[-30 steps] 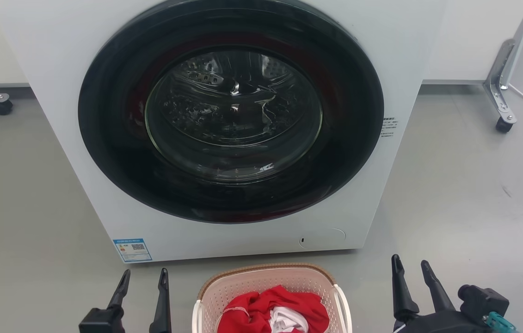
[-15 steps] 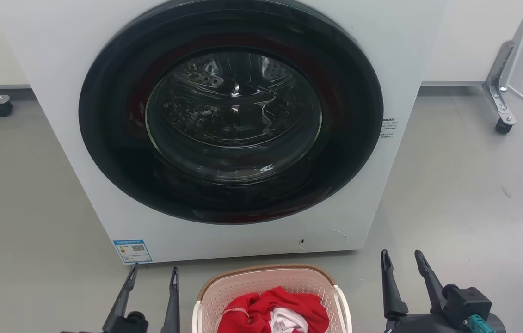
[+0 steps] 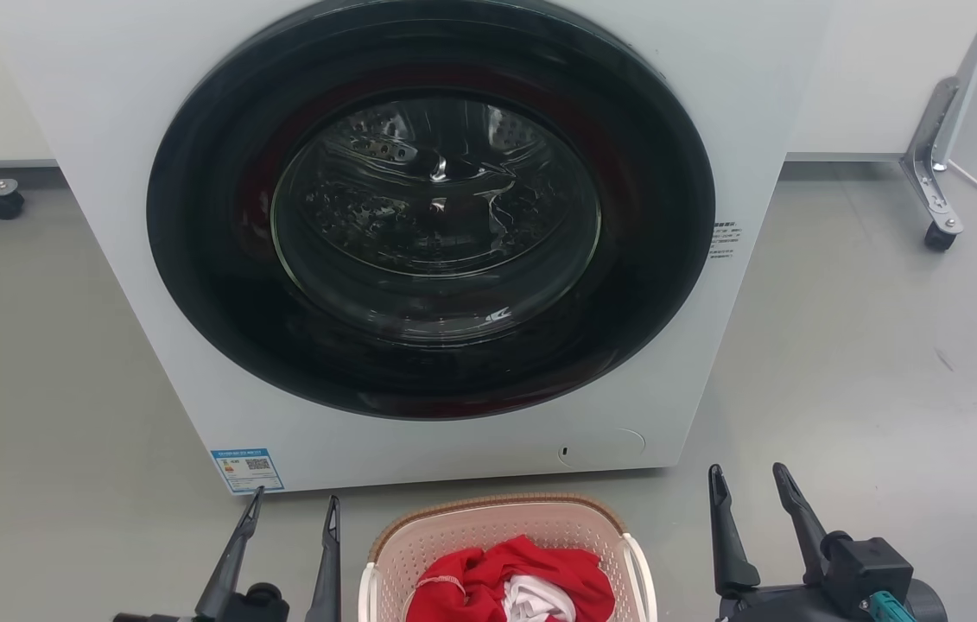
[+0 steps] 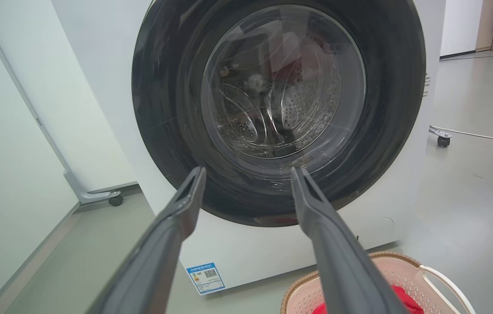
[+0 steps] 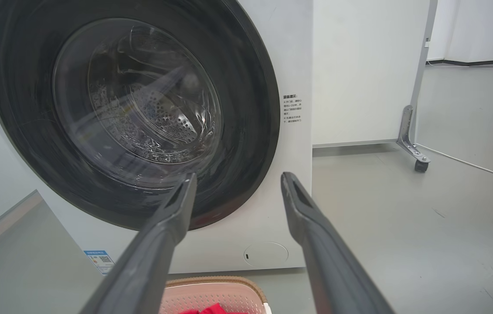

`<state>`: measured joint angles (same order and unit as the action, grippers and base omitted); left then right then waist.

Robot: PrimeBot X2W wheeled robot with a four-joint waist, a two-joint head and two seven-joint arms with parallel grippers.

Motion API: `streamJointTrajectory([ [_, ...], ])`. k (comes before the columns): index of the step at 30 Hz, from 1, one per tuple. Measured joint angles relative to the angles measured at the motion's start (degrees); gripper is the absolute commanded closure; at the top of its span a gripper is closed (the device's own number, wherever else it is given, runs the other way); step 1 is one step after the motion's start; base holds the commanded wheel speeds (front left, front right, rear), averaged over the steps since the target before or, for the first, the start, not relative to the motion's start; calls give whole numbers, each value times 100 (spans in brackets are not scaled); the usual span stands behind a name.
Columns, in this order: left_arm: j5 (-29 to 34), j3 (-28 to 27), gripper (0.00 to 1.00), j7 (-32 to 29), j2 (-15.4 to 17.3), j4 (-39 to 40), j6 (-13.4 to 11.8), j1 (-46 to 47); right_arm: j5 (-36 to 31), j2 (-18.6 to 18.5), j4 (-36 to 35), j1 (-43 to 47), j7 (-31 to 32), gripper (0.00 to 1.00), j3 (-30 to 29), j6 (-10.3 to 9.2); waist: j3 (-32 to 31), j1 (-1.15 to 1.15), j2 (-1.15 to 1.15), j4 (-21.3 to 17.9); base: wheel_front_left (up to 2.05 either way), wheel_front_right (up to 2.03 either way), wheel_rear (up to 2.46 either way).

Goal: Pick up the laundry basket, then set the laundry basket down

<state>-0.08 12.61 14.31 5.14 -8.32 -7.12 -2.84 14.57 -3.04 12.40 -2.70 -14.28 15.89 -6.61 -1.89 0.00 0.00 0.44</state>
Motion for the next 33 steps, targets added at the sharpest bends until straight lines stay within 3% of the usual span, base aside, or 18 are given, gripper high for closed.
streamJointTrajectory([
  [21,-9,-52,0,0,-56,68,0,-14,-9,4,-94,102,0,0,-62,56,69,0,0,6,0,0,0],
  [33,-76,-51,0,1,-96,94,0,173,-8,8,-177,-48,-1,0,-201,158,567,0,0,28,0,0,0],
])
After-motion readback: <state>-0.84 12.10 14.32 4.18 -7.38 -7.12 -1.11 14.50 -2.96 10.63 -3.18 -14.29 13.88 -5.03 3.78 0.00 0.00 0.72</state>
